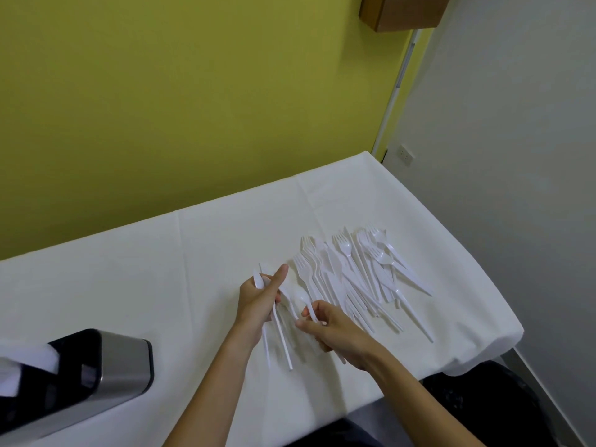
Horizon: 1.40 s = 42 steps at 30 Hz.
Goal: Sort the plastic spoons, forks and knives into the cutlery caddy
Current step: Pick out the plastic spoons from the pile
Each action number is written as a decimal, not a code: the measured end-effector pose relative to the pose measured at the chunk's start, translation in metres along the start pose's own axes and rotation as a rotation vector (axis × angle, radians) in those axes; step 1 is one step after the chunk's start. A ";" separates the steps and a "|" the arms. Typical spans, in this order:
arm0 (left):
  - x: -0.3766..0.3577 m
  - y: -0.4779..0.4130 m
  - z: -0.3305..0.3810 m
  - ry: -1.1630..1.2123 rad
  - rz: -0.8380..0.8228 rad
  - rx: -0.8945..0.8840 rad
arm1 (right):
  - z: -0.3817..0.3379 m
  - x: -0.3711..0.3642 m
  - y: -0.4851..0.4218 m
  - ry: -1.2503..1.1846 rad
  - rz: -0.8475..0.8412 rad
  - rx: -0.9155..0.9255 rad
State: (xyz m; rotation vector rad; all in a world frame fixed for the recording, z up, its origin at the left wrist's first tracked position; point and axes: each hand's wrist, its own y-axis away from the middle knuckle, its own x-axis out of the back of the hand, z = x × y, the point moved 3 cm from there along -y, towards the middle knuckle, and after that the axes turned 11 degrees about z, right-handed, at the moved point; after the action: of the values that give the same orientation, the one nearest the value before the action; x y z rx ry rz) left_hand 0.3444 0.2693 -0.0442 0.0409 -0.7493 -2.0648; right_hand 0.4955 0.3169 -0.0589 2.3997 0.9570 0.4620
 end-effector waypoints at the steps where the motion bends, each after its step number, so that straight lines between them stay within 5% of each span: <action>1: 0.000 0.000 0.000 -0.007 0.000 0.004 | 0.001 0.000 0.001 0.035 -0.015 0.010; 15: 0.003 -0.001 -0.003 0.041 -0.065 0.155 | 0.003 -0.003 0.001 0.289 0.055 0.175; 25: 0.009 0.009 0.005 -0.134 -0.055 -0.089 | -0.004 0.001 0.008 0.075 -0.016 0.097; 34: 0.017 0.006 0.005 -0.060 -0.190 -0.080 | -0.003 0.006 0.002 -0.228 0.002 -0.078; 42: 0.014 0.011 0.003 -0.110 -0.193 -0.181 | -0.005 0.000 0.011 -0.086 0.030 -0.038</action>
State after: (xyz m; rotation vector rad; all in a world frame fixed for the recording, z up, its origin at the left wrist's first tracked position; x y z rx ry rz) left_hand 0.3439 0.2555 -0.0328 -0.1065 -0.6414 -2.3270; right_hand 0.4989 0.3116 -0.0481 2.3823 0.8690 0.3816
